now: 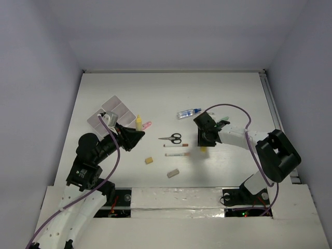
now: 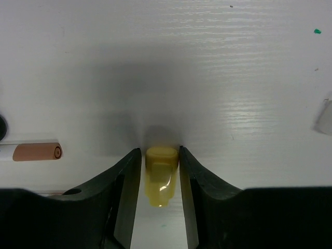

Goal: Sort the stationery into containers
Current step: Close the pen cap on the pen.

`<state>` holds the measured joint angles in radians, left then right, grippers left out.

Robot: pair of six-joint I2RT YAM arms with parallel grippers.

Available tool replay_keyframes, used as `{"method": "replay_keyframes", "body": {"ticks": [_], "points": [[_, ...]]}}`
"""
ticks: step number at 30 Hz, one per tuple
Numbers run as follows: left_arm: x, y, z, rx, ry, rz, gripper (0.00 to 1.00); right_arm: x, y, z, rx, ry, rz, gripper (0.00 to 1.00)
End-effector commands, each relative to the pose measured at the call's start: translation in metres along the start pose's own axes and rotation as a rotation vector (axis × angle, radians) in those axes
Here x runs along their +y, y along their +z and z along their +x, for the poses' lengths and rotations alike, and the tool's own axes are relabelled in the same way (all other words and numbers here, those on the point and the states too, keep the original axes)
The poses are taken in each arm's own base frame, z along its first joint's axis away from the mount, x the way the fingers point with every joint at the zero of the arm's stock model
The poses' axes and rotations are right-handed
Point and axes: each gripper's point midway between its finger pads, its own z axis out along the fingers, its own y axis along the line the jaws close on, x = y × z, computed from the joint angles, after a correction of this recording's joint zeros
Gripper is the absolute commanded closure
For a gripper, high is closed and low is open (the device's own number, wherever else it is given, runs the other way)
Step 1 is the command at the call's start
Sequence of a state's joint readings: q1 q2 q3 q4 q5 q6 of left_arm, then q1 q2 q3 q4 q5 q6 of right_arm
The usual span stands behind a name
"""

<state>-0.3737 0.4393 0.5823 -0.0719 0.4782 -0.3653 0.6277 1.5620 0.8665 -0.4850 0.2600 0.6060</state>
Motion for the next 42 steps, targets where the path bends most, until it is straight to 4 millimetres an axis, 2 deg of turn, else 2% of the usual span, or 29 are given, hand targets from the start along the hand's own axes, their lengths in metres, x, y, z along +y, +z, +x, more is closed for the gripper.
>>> {"method": "replay_keyframes", "body": {"ticks": [1, 3, 5, 6, 7, 8, 9, 13, 14, 17, 18, 22, 24, 25, 27, 28, 29, 32, 34, 38, 39, 40, 42], "points": [[-0.005, 0.003, -0.005, -0.019, 0.017, 0.034, 1.00, 0.003, 0.004, -0.003, -0.013, 0.019, -0.017, 0.59], [-0.005, 0.004, -0.005, -0.017, 0.014, 0.032, 1.00, 0.002, 0.004, -0.003, -0.014, 0.017, -0.012, 0.59], [-0.004, 0.004, -0.003, -0.011, 0.012, 0.033, 1.00, 0.001, 0.003, -0.002, -0.014, 0.015, -0.010, 0.64], [-0.004, 0.005, -0.004, -0.012, 0.012, 0.032, 1.00, 0.001, 0.003, -0.003, -0.017, 0.014, -0.010, 0.70], [-0.004, 0.005, -0.003, -0.010, 0.011, 0.033, 1.00, 0.000, 0.001, -0.006, -0.027, 0.015, -0.007, 0.81], [-0.004, 0.006, -0.003, -0.008, 0.010, 0.032, 1.00, 0.000, -0.001, -0.009, -0.040, 0.016, -0.006, 0.86], [-0.003, 0.006, -0.002, -0.003, 0.008, 0.031, 1.00, 0.001, -0.003, -0.014, -0.057, 0.013, -0.009, 0.92], [-0.002, 0.008, 0.001, 0.012, 0.001, 0.031, 1.00, 0.013, -0.030, -0.054, -0.181, 0.013, -0.062, 1.00], [0.000, 0.010, 0.003, 0.018, -0.002, 0.027, 1.00, 0.024, -0.049, -0.073, -0.242, 0.024, -0.119, 1.00], [0.003, 0.012, 0.006, 0.033, -0.012, 0.018, 1.00, 0.057, -0.092, -0.114, -0.384, 0.038, -0.311, 1.00], [0.003, 0.013, 0.007, 0.038, -0.014, 0.018, 1.00, 0.071, -0.112, -0.135, -0.459, 0.052, -0.384, 1.00], [0.009, 0.016, 0.011, 0.055, -0.027, -0.004, 1.00, 0.122, -0.171, -0.172, -0.590, 0.060, -0.648, 1.00], [0.013, 0.018, 0.013, 0.065, -0.036, -0.020, 1.00, 0.141, -0.195, -0.184, -0.636, 0.082, -0.759, 1.00], [0.014, 0.019, 0.014, 0.069, -0.038, -0.025, 1.00, 0.157, -0.214, -0.193, -0.681, 0.079, -0.849, 1.00], [0.018, 0.021, 0.017, 0.079, -0.046, -0.039, 1.00, 0.176, -0.234, -0.194, -0.702, 0.061, -0.941, 1.00], [0.019, 0.021, 0.017, 0.080, -0.047, -0.044, 1.00, 0.186, -0.248, -0.201, -0.743, 0.063, -0.984, 1.00], [0.020, 0.022, 0.018, 0.086, -0.050, -0.049, 1.00, 0.198, -0.258, -0.195, -0.752, 0.048, -1.023, 1.00], [0.024, 0.023, 0.021, 0.093, -0.057, -0.064, 1.00, 0.216, -0.279, -0.195, -0.800, 0.042, -1.100, 1.00], [0.026, 0.024, 0.021, 0.096, -0.059, -0.072, 1.00, 0.228, -0.294, -0.187, -0.824, 0.036, -1.152, 1.00], [0.029, 0.025, 0.023, 0.105, -0.065, -0.086, 1.00, 0.243, -0.306, -0.179, -0.847, 0.042, -1.189, 1.00], [0.030, 0.026, 0.024, 0.109, -0.067, -0.091, 1.00, 0.245, -0.302, -0.180, -0.844, 0.044, -1.182, 1.00], [0.031, 0.026, 0.024, 0.107, -0.067, -0.098, 1.00, 0.253, -0.309, -0.174, -0.839, 0.034, -1.203, 1.00], [0.034, 0.026, 0.024, 0.107, -0.069, -0.114, 1.00, 0.255, -0.304, -0.179, -0.856, 0.055, -1.169, 1.00]]}}
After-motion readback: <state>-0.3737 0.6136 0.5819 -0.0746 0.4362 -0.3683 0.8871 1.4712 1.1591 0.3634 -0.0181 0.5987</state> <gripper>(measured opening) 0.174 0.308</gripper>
